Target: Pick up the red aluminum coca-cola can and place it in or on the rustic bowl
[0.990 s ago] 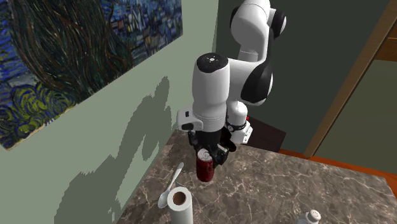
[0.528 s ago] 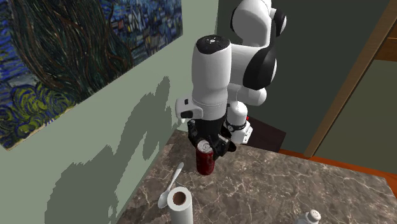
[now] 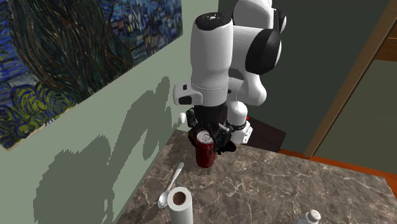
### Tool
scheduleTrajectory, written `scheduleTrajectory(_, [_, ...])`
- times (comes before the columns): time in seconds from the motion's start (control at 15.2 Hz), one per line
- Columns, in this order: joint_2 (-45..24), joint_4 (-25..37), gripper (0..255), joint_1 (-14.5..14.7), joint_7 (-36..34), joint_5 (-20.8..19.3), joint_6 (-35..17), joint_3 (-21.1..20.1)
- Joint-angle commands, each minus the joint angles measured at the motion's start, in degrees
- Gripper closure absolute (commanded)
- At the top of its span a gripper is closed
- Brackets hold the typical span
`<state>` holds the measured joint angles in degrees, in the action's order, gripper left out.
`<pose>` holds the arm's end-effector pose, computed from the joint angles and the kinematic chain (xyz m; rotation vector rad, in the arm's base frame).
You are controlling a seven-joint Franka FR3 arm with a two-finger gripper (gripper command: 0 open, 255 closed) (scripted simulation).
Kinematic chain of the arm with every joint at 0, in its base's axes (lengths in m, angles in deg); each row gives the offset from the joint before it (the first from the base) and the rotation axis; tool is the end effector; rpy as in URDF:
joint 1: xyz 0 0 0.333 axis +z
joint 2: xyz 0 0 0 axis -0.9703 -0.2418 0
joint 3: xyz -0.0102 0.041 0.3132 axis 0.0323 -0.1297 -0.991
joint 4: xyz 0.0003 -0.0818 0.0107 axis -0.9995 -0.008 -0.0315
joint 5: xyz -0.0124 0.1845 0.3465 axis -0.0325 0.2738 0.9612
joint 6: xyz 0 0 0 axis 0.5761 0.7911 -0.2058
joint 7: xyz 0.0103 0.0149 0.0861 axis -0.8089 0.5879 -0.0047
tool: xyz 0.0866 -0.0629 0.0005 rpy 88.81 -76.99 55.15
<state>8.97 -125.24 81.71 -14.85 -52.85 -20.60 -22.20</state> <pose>0.4527 0.1254 0.5641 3.1326 -0.0051 -0.0035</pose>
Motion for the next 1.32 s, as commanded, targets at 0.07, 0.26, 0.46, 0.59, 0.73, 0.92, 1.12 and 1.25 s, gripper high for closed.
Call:
scheduleTrajectory(0.07, [0.08,2.28,255,0.02,-0.10,0.00,2.35,-0.01])
scheduleTrajectory(0.26, [-0.09,4.12,255,-0.01,-0.12,-0.04,4.02,0.02])
scheduleTrajectory(0.46, [6.37,-0.85,255,-0.27,1.63,0.36,5.51,1.31])
scheduleTrajectory(0.59, [10.61,-3.78,255,-0.41,2.77,0.41,6.82,2.22])
scheduleTrajectory(0.73, [14.79,-6.42,255,-0.56,3.88,0.31,8.38,3.18])
scheduleTrajectory(0.92, [20.93,-9.83,255,-0.78,5.53,-0.14,11.15,4.69])
scheduleTrajectory(1.12, [26.91,-12.58,255,-1.07,7.17,-0.93,14.41,6.27])
scheduleTrajectory(1.25, [29.07,-14.28,255,-1.17,7.71,-1.23,14.87,6.78])
